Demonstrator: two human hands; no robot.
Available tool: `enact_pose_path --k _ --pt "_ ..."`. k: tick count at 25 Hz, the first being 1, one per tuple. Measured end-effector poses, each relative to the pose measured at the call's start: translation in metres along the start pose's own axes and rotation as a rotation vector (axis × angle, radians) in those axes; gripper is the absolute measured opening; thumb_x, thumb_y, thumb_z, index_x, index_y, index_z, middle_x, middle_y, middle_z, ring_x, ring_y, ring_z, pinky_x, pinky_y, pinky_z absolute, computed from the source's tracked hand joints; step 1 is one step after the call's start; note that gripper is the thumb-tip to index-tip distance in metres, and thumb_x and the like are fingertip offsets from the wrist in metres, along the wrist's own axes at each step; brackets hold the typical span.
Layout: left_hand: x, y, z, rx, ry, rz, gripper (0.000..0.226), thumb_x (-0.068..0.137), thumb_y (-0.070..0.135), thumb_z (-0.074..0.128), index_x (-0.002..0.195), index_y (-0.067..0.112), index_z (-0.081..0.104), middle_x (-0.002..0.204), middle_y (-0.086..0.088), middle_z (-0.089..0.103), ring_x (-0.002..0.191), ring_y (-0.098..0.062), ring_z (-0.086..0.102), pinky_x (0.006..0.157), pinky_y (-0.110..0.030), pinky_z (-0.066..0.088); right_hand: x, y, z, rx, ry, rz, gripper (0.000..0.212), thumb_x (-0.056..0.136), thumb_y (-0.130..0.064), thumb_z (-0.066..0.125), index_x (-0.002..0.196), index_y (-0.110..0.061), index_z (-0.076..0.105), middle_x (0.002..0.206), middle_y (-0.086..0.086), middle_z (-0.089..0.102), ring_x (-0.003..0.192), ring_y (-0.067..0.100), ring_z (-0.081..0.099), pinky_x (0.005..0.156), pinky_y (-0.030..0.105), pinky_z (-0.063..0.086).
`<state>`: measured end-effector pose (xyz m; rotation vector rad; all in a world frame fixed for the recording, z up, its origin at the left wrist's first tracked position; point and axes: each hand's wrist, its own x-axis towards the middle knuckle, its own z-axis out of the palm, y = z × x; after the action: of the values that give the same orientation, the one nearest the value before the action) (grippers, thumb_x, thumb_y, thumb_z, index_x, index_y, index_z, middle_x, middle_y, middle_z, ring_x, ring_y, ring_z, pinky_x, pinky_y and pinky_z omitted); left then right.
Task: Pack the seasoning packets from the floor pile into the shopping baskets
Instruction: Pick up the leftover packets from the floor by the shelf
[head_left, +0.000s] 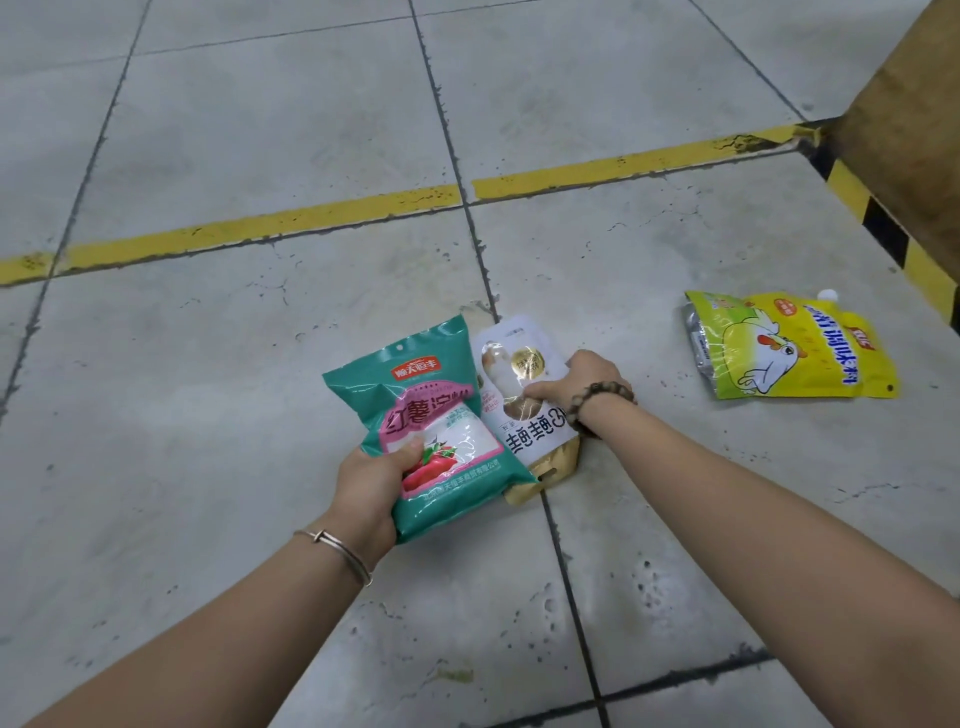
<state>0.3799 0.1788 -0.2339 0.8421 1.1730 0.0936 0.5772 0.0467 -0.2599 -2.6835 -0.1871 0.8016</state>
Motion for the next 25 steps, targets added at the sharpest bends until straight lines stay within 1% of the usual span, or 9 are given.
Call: enact_pose_path --k 3,7,9,11,15,17,22,23,25 --pt "-0.001 0.0 -0.001 0.018 0.018 0.007 0.01 0.089 0.01 0.063 0.098 0.015 0.062 0.07 -0.01 0.073 0.055 -0.023 0.07 0.044 -0.031 0.053 -0.009 0.013 -0.001 0.41 -0.065 -0.041 0.036 0.075 -0.034 0.075 0.092 -0.011 0.053 0.1 0.011 0.063 0.081 0.023 0.059 0.066 0.033 0.05" --pt "-0.004 0.004 0.001 0.046 -0.023 0.017 0.011 0.089 0.015 0.064 0.099 0.013 0.062 0.07 -0.01 0.073 0.056 -0.022 0.07 0.044 -0.029 0.053 -0.033 0.046 -0.042 0.59 0.194 -0.092 0.034 0.075 -0.02 0.075 0.094 -0.001 0.055 0.087 0.013 0.06 0.071 0.022 0.059 0.058 0.033 0.049" --pt "-0.007 0.007 0.006 0.055 -0.079 0.019 0.02 0.086 0.026 0.067 0.101 0.013 0.063 0.074 -0.013 0.073 0.06 -0.023 0.071 0.046 -0.031 0.054 -0.049 0.064 -0.073 0.855 0.252 -0.065 0.033 0.078 -0.01 0.072 0.103 0.002 0.054 0.079 0.009 0.062 0.057 0.012 0.065 0.046 0.026 0.051" --pt "-0.013 0.008 0.013 0.08 -0.141 0.012 0.036 0.077 0.041 0.068 0.1 0.013 0.064 0.077 -0.016 0.073 0.063 -0.025 0.072 0.047 -0.032 0.055 -0.065 0.077 -0.091 1.156 0.2 -0.033 0.025 0.084 -0.002 0.064 0.106 0.0 0.052 0.069 0.006 0.066 0.047 0.009 0.064 0.039 0.022 0.048" --pt "-0.028 0.001 0.038 0.094 -0.271 -0.01 0.053 0.065 0.048 0.068 0.101 0.01 0.064 0.083 -0.02 0.073 0.068 -0.027 0.072 0.05 -0.034 0.056 -0.092 0.066 -0.084 1.431 -0.074 -0.124 0.021 0.082 -0.003 0.06 0.103 -0.005 0.055 0.074 0.005 0.073 0.064 0.019 0.07 0.051 0.032 0.055" --pt "-0.035 -0.004 0.051 0.127 -0.304 0.008 0.05 0.069 0.048 0.067 0.101 0.01 0.065 0.082 -0.018 0.073 0.066 -0.027 0.072 0.05 -0.033 0.055 -0.099 0.055 -0.071 1.454 -0.12 -0.165 0.026 0.076 -0.004 0.064 0.101 -0.006 0.057 0.081 0.009 0.073 0.069 0.024 0.07 0.057 0.038 0.057" --pt "-0.048 -0.009 0.075 0.166 -0.413 -0.009 0.067 0.06 0.063 0.056 0.102 0.012 0.067 0.092 -0.014 0.074 0.079 -0.029 0.072 0.062 -0.037 0.06 -0.104 0.04 -0.053 1.307 0.036 -0.132 0.025 0.077 0.0 0.069 0.094 -0.007 0.052 0.096 0.024 0.065 0.08 0.038 0.067 0.066 0.055 0.055" --pt "-0.049 -0.008 0.078 0.148 -0.445 -0.031 0.069 0.058 0.063 0.057 0.105 0.013 0.067 0.096 -0.015 0.073 0.084 -0.032 0.071 0.068 -0.041 0.06 -0.103 0.04 -0.054 1.23 0.082 -0.155 0.025 0.077 -0.003 0.07 0.092 -0.009 0.051 0.096 0.023 0.065 0.08 0.034 0.067 0.064 0.051 0.056" --pt "-0.053 -0.007 0.085 0.145 -0.488 -0.046 0.064 0.06 0.058 0.063 0.105 0.013 0.068 0.099 -0.017 0.072 0.087 -0.034 0.07 0.073 -0.045 0.059 -0.106 0.039 -0.054 1.01 0.165 -0.218 0.025 0.076 -0.008 0.072 0.085 -0.015 0.049 0.088 0.013 0.065 0.07 0.015 0.068 0.055 0.031 0.056"
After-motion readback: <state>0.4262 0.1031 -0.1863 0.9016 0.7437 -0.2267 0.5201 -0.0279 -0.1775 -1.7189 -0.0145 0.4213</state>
